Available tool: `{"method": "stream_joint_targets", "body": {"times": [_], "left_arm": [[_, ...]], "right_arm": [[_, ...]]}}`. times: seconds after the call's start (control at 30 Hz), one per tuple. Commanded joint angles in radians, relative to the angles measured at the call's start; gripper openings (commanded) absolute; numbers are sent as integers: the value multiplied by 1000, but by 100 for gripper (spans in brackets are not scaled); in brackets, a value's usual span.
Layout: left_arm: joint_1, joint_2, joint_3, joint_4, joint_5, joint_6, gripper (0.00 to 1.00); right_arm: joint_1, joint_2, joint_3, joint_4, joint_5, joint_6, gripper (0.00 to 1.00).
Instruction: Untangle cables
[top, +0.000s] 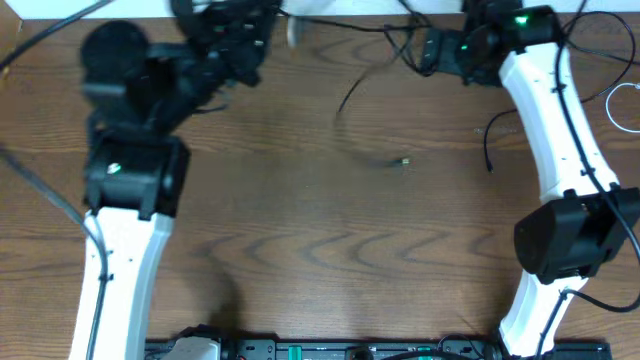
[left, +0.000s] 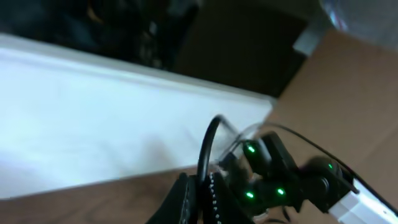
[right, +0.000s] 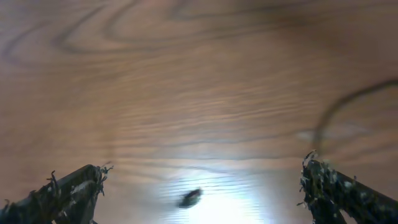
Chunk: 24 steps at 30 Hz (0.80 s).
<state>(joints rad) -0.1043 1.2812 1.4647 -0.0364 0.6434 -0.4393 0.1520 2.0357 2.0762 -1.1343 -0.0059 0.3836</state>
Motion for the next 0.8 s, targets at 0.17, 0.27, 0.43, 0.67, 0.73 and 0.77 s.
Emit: {"method": "stream_joint_targets", "body": {"times": [0.17,0.27,0.43,0.67,0.73,0.77], "left_arm": [[175,-135,41,43,-7,-34,7],[198,-141,41,42,-6,-34,7],[200,-130,41,40,-5,-34,7],[198,-103,41,-29,22,-37,7],[198,-90,41,-54,45,-37,8],[198,-80,41,-68,61,-33,7]], "right_arm": [[-174,-21,-5,-81,140,-21,98],[-203,-21,-5,-97,66,-92,95],[-210,-21,-5,-112,-56,-202,90],[-190,-21,-4,-111,-185,-296,86],[-187,-21,-4,-109,-189,-296,86],[-187,-21,-4,-106,-191,-296,86]]}}
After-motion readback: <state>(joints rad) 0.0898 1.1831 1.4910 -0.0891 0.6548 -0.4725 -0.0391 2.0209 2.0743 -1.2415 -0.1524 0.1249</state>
